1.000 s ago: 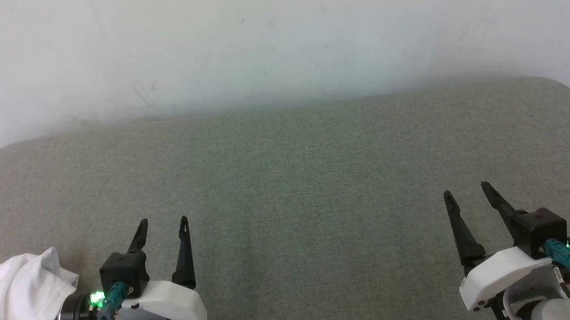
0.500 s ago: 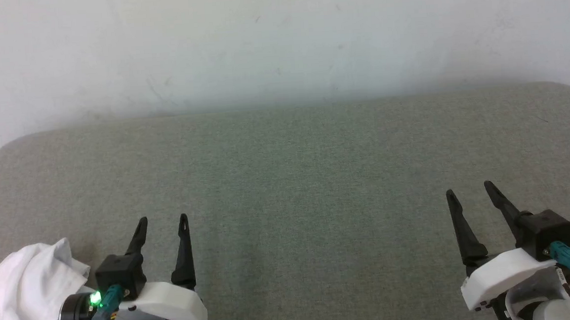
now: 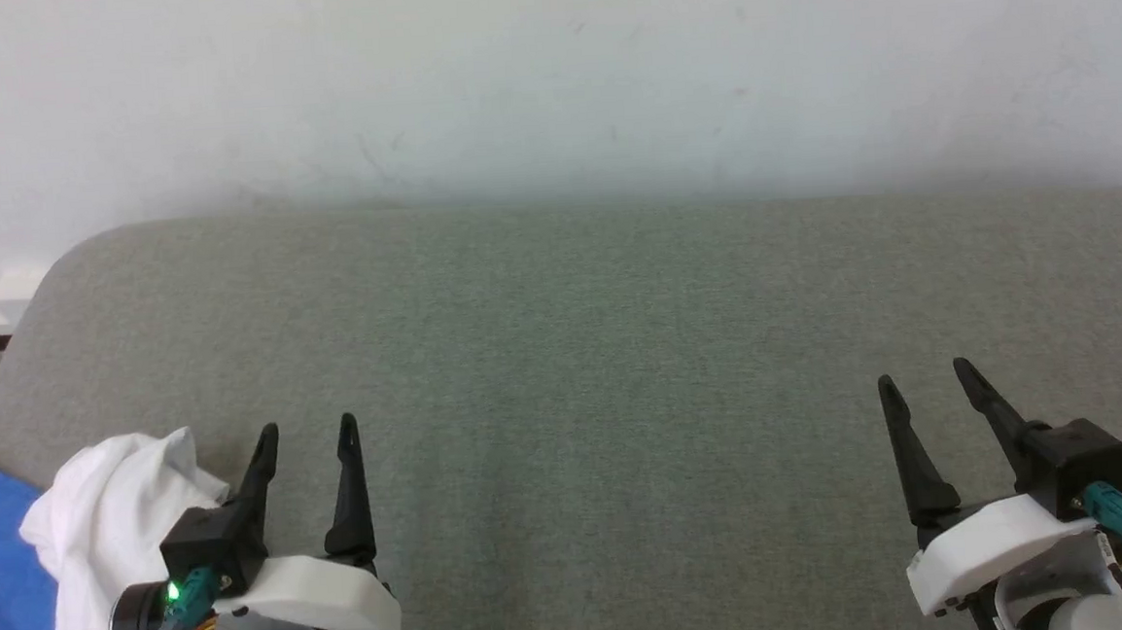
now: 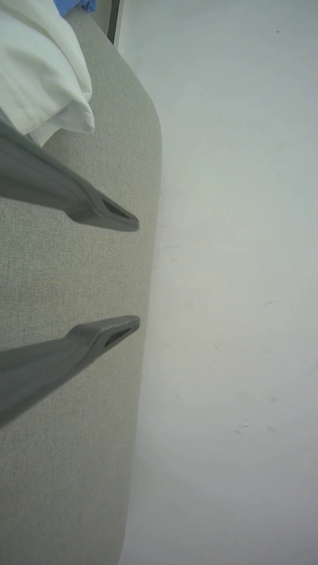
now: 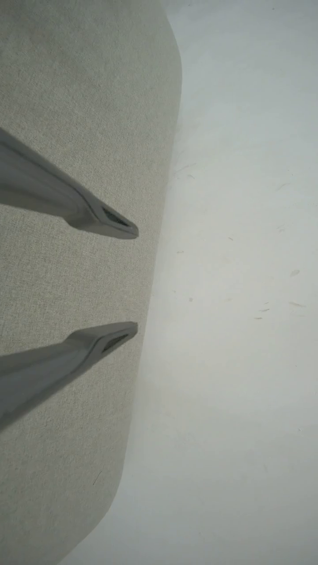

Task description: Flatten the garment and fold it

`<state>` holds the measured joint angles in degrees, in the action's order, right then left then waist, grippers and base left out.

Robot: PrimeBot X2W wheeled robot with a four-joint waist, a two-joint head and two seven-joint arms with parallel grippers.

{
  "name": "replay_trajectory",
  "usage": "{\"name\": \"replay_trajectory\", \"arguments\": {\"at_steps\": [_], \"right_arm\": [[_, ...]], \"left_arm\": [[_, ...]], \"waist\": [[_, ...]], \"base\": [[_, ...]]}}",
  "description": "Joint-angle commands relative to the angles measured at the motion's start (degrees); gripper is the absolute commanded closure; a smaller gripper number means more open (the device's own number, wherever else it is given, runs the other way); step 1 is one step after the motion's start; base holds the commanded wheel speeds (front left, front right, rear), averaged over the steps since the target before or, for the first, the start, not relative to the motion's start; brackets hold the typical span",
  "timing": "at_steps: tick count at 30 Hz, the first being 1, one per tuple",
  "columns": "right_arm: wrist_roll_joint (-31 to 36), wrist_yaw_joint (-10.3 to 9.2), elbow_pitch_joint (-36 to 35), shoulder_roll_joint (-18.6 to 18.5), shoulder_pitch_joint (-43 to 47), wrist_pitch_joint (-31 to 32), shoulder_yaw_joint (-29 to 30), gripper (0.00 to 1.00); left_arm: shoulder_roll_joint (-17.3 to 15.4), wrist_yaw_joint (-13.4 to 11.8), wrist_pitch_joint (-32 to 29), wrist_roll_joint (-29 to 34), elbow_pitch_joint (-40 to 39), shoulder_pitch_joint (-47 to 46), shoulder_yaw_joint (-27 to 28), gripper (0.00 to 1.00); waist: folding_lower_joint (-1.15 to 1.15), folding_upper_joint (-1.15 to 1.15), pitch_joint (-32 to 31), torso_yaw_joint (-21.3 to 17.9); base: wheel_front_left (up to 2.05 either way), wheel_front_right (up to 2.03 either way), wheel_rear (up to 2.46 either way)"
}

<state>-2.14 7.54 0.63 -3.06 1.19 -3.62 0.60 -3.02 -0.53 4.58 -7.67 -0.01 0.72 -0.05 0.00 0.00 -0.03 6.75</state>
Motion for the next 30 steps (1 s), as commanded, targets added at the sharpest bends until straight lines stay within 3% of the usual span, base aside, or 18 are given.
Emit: {"name": "replay_trajectory", "arguments": {"at_steps": [1, 30], "right_arm": [[-0.5, -0.02, -0.4, 0.1, 0.2, -0.5, -0.1, 0.0], [-1.1, -0.03, -2.4, 0.1, -0.3, -2.2, -3.4, 0.0]], "left_arm": [[0.0, -0.1, 0.6, -1.0, -0.3, 0.0, 0.3, 0.0], [0.1, -1.2, 4.1, -6.4, -0.1, 0.8, 3.4, 0.0]], "waist": [[0.0, 0.0, 0.1, 1.5], [0.0, 0.0, 0.9, 12.5]], "base": [[0.0, 0.0, 0.0], [0.0, 0.0, 0.0]]}}
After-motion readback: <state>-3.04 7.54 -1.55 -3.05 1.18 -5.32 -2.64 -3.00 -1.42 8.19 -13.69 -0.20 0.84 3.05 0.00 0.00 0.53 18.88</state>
